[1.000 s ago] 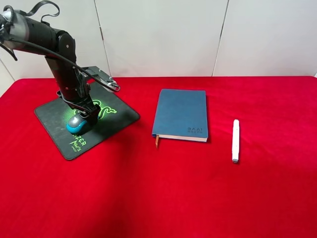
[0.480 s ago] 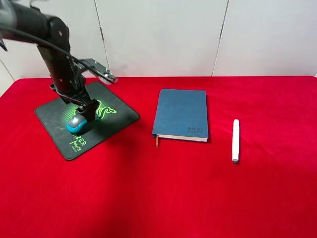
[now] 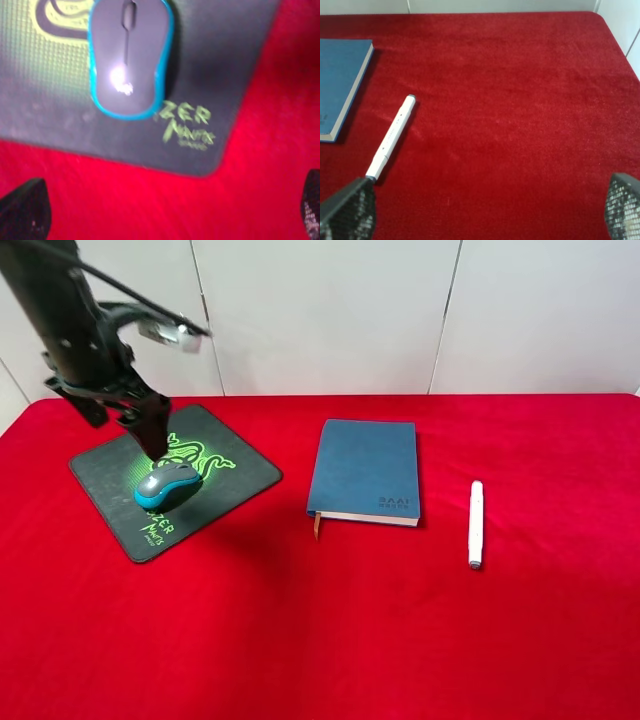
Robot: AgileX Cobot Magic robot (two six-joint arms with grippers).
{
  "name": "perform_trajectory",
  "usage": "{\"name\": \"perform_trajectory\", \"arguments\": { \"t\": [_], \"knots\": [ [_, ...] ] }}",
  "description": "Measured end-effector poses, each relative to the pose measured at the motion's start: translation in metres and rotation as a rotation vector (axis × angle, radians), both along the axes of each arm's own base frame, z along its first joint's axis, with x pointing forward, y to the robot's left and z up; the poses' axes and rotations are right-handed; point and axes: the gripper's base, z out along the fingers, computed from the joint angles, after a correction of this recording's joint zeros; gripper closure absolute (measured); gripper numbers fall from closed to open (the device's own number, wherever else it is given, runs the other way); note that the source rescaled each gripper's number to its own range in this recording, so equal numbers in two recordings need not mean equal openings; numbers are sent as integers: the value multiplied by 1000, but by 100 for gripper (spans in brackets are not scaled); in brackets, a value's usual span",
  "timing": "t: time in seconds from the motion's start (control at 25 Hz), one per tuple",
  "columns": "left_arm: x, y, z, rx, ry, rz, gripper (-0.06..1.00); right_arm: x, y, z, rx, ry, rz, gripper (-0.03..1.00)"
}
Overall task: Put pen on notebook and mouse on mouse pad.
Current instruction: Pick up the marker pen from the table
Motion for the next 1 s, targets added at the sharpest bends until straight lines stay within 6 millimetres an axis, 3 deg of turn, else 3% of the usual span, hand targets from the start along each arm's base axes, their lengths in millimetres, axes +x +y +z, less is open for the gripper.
{"name": "perform_trajectory", "arguments": {
  "t": [0.2,0.4,0.76,1.0],
  "knots": [
    [-20,1,34,-65,-40,11,-5,0,0,0,0,0,0,-3],
    [-57,9,72,-114,-147,10,-5,0,0,0,0,0,0,-3],
    [-165,38,127,-217,-388,118,-5,0,0,0,0,0,0,-3],
    [-248,60,135,-301,-572,130,-5,0,0,0,0,0,0,-3]
  ]
}}
